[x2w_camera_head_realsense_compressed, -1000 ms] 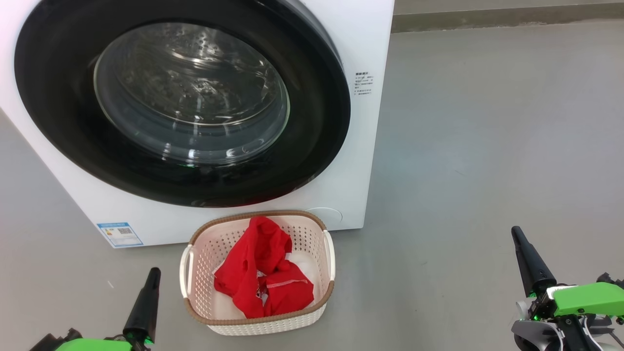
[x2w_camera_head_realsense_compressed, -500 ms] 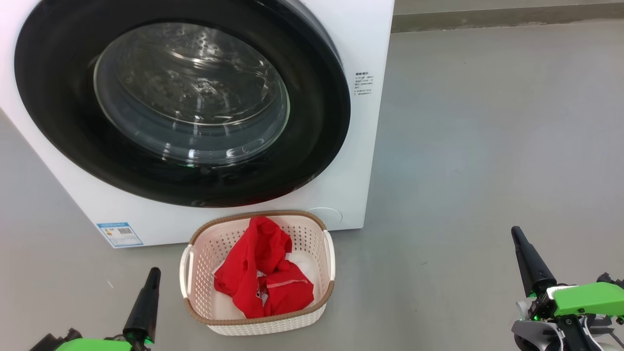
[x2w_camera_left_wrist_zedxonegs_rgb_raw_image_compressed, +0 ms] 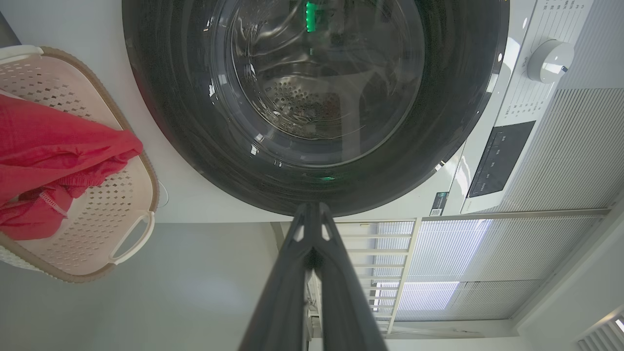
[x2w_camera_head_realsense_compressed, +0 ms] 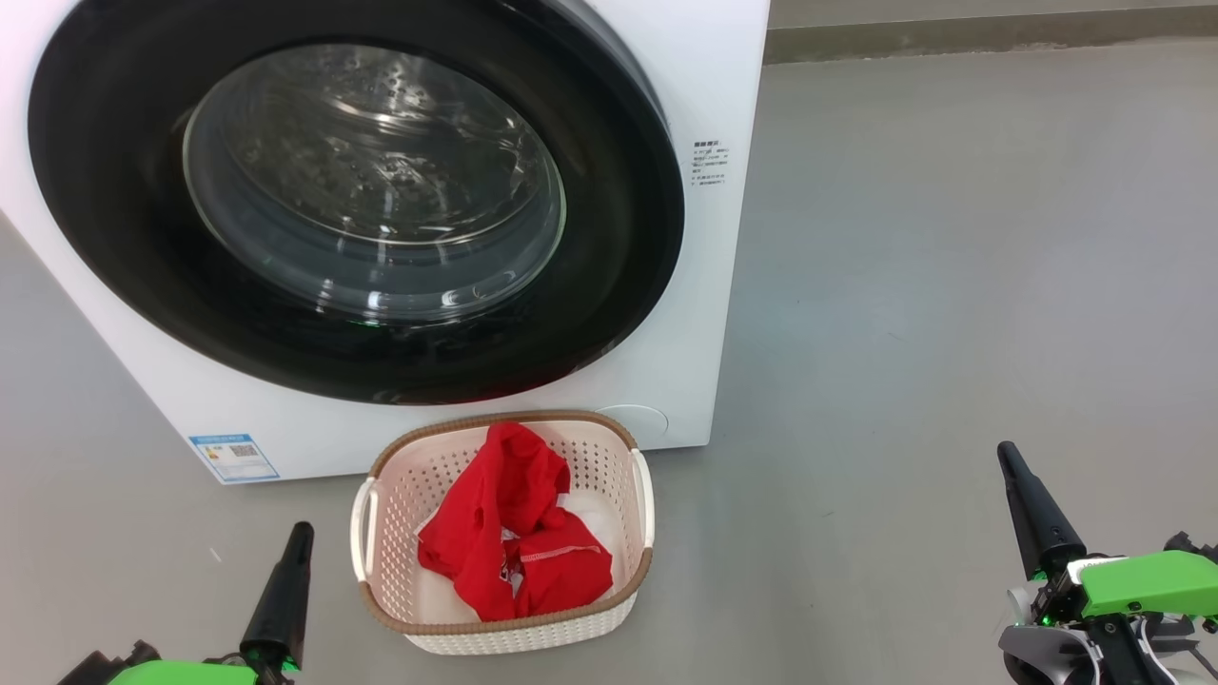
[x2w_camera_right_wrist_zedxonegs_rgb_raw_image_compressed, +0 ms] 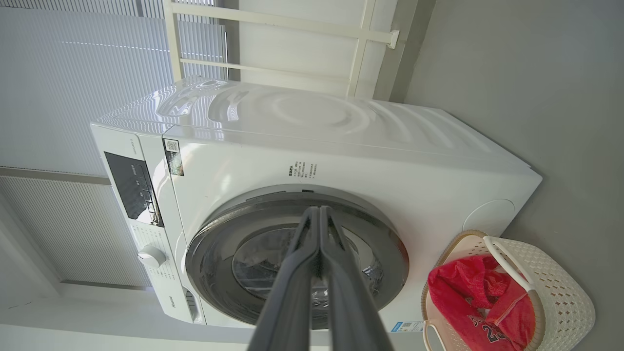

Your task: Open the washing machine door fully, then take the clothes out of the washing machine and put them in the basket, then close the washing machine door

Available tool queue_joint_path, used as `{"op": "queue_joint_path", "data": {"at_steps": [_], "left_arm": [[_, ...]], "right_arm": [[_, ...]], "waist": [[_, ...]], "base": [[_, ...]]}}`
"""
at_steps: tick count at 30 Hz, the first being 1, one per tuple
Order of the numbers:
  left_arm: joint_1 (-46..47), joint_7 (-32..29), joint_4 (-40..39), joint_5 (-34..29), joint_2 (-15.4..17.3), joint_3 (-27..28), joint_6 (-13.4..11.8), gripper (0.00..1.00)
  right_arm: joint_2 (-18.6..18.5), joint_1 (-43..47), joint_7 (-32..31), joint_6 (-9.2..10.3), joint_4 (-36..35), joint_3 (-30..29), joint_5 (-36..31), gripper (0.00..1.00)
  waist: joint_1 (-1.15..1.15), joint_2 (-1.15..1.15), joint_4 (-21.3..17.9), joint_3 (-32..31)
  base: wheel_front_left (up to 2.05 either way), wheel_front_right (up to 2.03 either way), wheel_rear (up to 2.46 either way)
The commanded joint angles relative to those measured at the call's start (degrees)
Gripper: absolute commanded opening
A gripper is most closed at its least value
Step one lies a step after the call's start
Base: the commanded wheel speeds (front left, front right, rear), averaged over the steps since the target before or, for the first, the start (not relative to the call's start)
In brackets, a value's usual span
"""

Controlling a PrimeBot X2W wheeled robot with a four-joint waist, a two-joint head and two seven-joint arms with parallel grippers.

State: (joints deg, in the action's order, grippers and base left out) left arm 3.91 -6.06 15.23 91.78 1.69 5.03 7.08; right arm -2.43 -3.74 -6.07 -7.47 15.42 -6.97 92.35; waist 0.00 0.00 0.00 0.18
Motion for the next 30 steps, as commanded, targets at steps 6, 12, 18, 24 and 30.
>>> {"op": "queue_joint_path", "data": {"at_steps": [6, 12, 18, 24, 30], "left_arm": [[2.3, -0.4, -1.2, 0.4, 1.2, 1.5, 0.4, 0.0], [2.3, -0.4, -1.2, 0.4, 1.2, 1.5, 0.4, 0.0], [2.3, -0.4, -1.2, 0.4, 1.2, 1.5, 0.4, 0.0], [2.3, -0.4, -1.2, 0.4, 1.2, 1.5, 0.4, 0.0], [2.3, -0.4, -1.2, 0.4, 1.2, 1.5, 0.4, 0.0]], "right_arm": [[-0.7, -2.4, -0.2, -0.02, -1.4, 0.8, 0.1, 0.0], [-0.7, -2.4, -0.2, -0.02, -1.4, 0.7, 0.0, 0.0], [-0.7, -2.4, -0.2, -0.02, -1.4, 0.7, 0.0, 0.0], [-0.6, -2.4, -0.2, -0.02, -1.4, 0.7, 0.0, 0.0], [-0.6, -2.4, -0.3, -0.02, -1.4, 0.6, 0.0, 0.0]], "waist": [[0.0, 0.0, 0.0, 0.0], [0.0, 0.0, 0.0, 0.0], [0.0, 0.0, 0.0, 0.0], [0.0, 0.0, 0.0, 0.0], [0.0, 0.0, 0.0, 0.0]], "base": [[0.0, 0.0, 0.0], [0.0, 0.0, 0.0], [0.0, 0.0, 0.0], [0.0, 0.0, 0.0], [0.0, 0.0, 0.0]]}}
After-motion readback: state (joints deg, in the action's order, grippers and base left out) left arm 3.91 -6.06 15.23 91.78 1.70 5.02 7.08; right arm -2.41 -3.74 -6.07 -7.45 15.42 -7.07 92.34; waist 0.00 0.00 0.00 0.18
